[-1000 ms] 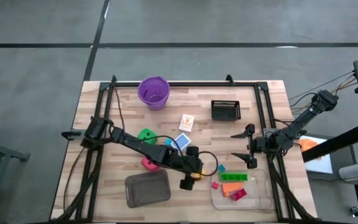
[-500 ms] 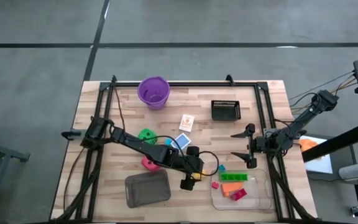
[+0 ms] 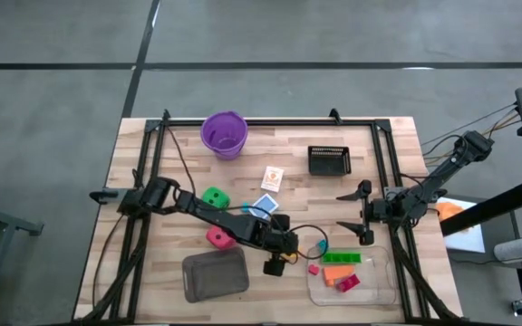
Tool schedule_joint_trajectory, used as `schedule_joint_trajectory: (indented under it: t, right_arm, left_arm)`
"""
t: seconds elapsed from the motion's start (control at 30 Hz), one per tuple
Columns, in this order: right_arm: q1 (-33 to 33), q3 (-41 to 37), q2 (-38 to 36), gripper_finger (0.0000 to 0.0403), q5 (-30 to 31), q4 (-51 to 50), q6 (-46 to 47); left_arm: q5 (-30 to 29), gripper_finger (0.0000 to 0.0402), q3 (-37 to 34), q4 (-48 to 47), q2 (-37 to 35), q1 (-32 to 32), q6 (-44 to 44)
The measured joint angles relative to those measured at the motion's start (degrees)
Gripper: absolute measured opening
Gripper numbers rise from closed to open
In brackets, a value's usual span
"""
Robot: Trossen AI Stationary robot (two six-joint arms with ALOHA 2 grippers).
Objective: Pick & Place Toys
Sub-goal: Put the small yellow game piece into the transparent bin
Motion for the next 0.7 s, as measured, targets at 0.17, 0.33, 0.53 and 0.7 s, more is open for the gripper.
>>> schedule_joint_trajectory:
  t: [0.17,0.33,0.53,0.7]
  right_arm:
    - [0.0,0.1,0.0,0.0346,0.2,0.0,0.0]
    - [0.0,0.1,0.0,0.0346,0.8,-0.2,0.0]
    - [0.0,0.3,0.1,0.0346,0.8,-0.4,0.2]
    - [0.0,0.3,0.5,0.0346,0.8,-0.4,0.3]
  left_arm:
    - [1.9,0.0377,0.2,1.9,2.2,0.1,-1.1]
    - [2.5,0.0377,2.6,1.8,4.9,0.2,-2.3]
    - [1.4,0.0368,3.4,1.0,5.5,0.5,-3.4]
    - [0.8,0.03,3.4,1.0,5.5,0.6,-4.3]
